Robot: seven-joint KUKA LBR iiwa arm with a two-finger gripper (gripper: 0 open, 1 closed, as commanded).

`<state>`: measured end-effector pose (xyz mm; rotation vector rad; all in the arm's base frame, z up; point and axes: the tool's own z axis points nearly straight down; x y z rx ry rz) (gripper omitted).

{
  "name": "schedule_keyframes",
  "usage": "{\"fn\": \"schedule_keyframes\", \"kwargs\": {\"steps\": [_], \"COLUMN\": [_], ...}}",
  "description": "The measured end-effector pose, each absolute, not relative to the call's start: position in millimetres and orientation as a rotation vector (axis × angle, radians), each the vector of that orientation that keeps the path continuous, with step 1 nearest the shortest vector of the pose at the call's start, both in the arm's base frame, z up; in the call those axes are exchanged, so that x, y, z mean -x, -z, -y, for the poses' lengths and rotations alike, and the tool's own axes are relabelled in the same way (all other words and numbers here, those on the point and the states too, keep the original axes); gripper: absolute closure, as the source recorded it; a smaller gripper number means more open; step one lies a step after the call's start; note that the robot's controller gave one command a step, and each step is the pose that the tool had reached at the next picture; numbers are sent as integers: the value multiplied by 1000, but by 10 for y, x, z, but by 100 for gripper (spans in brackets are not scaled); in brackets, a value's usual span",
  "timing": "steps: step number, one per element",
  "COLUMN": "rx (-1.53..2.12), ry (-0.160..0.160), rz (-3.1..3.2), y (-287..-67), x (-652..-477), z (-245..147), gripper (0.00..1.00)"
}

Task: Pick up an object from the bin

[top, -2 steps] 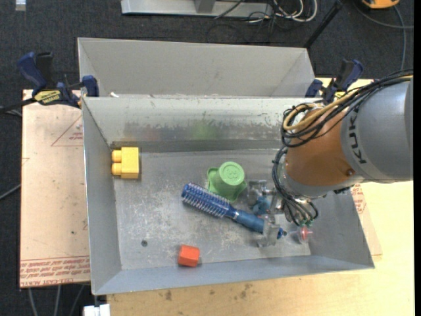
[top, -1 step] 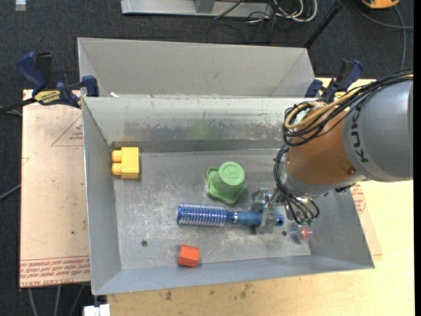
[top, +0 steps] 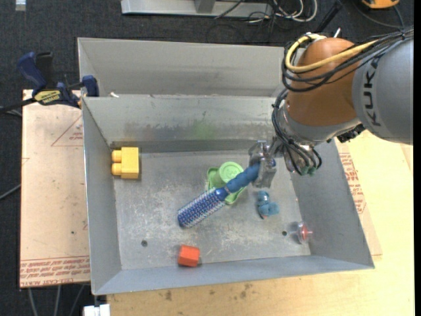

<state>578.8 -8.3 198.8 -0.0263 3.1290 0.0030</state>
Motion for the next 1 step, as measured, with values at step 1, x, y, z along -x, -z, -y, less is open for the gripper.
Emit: {"fn": "schedule_keyframes", "kwargs": {"steps": [1], "rx": [436], "ry": [4], "rz": [-3101], "y": [-3856], "x": [-5656], "z": [408], "gripper": [100]}}
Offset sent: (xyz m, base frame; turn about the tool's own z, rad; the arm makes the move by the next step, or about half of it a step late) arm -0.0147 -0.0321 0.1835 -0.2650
